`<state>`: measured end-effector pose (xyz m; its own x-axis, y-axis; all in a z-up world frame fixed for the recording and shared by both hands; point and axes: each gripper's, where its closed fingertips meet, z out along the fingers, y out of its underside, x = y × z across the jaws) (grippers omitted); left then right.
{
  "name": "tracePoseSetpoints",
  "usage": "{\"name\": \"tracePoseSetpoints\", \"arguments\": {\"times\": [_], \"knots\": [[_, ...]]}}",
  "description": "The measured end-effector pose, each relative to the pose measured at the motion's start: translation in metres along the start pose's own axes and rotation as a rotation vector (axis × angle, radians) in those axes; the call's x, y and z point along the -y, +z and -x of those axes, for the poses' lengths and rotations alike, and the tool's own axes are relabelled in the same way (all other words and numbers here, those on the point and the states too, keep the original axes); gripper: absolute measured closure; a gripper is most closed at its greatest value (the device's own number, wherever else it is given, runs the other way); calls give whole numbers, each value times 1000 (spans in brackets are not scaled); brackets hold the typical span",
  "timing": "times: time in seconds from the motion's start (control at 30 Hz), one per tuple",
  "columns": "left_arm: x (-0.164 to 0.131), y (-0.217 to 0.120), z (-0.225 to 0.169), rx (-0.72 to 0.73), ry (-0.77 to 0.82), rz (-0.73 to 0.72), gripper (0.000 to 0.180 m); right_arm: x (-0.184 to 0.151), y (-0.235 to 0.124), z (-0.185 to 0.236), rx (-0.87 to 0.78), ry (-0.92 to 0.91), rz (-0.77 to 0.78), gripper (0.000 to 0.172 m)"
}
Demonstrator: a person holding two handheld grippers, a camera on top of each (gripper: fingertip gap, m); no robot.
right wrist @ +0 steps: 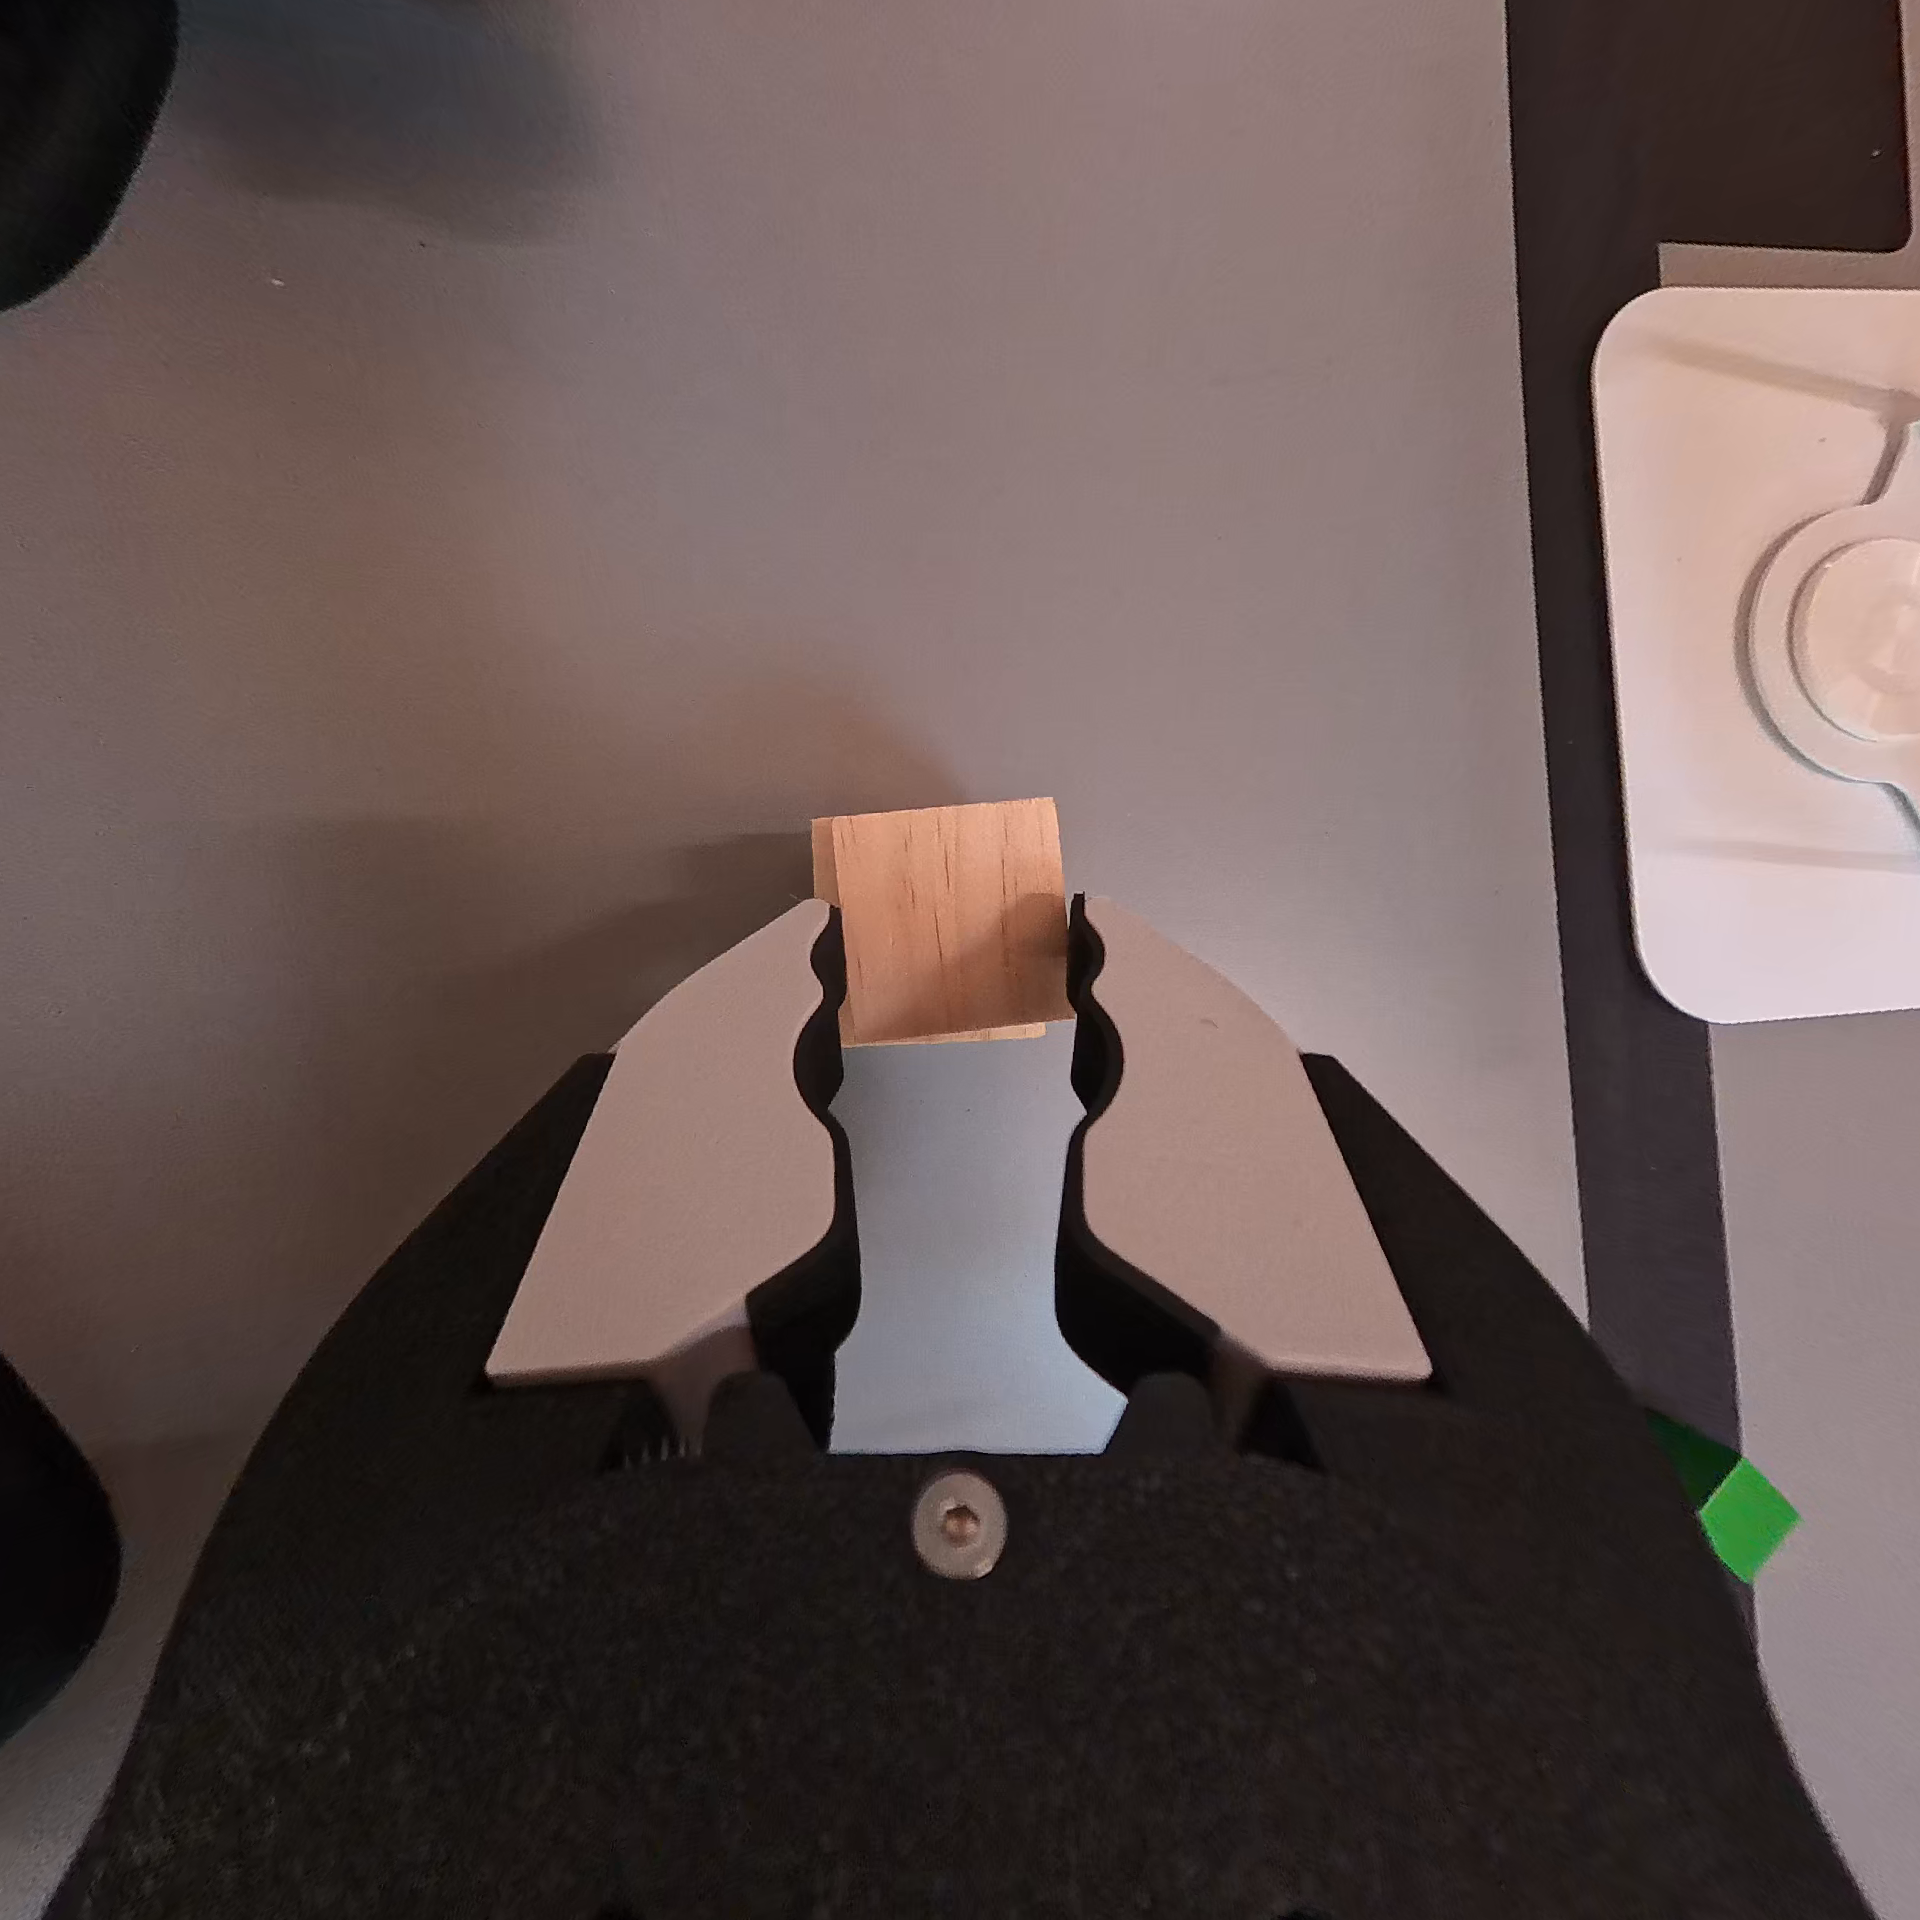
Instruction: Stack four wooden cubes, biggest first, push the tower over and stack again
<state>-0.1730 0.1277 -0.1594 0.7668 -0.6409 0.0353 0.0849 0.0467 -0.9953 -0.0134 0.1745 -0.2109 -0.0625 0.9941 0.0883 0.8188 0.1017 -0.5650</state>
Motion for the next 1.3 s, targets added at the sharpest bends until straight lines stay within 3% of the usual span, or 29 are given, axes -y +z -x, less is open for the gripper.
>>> {"name": "tracePoseSetpoints", "arguments": {"times": [0.27, 1.3], "knots": [[3, -3, -7, -74, -22, -24, 180, -2, 1, 1, -17, 11, 2, 130], [-3, -1, -12, -87, 1, 15, 180, -3, 4, 3, -29, 37, 26, 130]]}}
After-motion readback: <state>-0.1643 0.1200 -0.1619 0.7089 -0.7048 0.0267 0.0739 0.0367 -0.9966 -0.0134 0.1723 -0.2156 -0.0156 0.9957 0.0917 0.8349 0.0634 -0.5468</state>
